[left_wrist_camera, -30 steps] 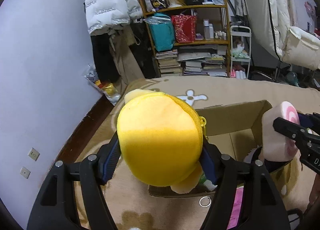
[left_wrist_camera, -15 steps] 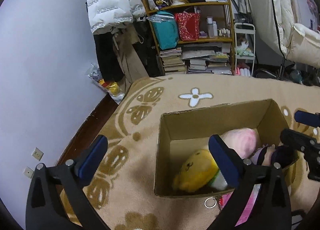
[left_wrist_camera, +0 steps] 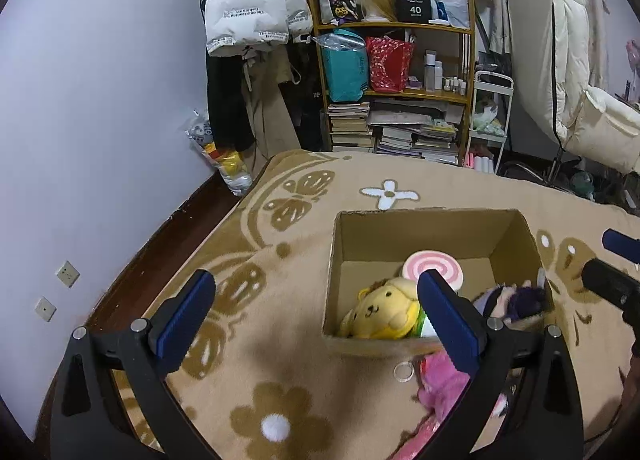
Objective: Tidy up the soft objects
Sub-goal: 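Withdraw both tools from the box toward the items left on the rug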
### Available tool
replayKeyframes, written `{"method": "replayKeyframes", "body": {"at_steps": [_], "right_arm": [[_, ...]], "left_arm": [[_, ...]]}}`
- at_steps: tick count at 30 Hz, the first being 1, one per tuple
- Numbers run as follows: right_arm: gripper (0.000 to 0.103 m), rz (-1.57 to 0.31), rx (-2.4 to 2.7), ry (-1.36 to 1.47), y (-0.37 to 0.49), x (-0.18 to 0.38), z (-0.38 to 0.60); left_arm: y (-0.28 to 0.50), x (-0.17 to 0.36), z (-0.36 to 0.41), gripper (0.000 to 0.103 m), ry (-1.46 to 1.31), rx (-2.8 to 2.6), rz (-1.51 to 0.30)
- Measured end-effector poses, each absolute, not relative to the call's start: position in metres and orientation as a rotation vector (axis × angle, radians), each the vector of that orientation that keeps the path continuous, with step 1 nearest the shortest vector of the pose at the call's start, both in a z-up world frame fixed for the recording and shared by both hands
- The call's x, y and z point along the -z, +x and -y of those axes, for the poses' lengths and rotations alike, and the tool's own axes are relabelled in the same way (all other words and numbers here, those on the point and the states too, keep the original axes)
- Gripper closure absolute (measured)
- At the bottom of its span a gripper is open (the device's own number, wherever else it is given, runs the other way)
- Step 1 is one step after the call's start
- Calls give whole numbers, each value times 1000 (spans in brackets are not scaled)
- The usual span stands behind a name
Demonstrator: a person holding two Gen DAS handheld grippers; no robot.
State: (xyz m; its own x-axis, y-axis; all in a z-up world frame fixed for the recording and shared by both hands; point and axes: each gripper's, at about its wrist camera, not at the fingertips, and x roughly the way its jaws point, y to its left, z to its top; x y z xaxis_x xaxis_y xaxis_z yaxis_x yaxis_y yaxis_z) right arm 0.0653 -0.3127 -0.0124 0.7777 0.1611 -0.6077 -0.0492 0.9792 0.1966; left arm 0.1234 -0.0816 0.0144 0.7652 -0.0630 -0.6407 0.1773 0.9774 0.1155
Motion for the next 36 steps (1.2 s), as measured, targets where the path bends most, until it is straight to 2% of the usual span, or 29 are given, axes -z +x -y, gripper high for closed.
{"method": "replayKeyframes", "body": {"at_steps": [11,22,36], "right_arm": [[0,-645,-90,196,19,3,316],[0,-700,-75,242,-16,30,315],[0,-784,-50,260,-15,65,313]], "left_arm": [[78,-24,61,3,141,112,-710],[37,-13,70,3,160,95,-730],[39,17,94,3,181,183,-783]]}}
